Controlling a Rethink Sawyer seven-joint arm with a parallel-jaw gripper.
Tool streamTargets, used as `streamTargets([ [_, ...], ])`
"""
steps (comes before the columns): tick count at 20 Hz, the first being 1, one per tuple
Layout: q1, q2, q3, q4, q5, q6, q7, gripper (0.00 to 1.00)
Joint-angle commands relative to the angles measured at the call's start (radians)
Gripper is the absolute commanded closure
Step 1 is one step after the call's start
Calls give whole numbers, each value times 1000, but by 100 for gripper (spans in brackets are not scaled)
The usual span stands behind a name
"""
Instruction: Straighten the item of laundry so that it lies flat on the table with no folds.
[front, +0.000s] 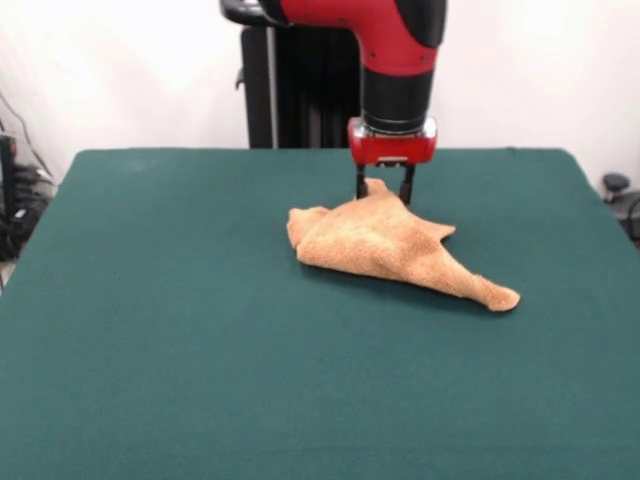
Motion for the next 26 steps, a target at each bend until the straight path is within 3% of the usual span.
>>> streamTargets([
  [1,42,-28,22,-67,24,67,156,0],
  [7,63,-29,-4,-87,22,91,147,0],
  [8,65,-29,-6,-86,20,80,150,100],
  [26,60,-34,-4,-82,34,106,155,100],
])
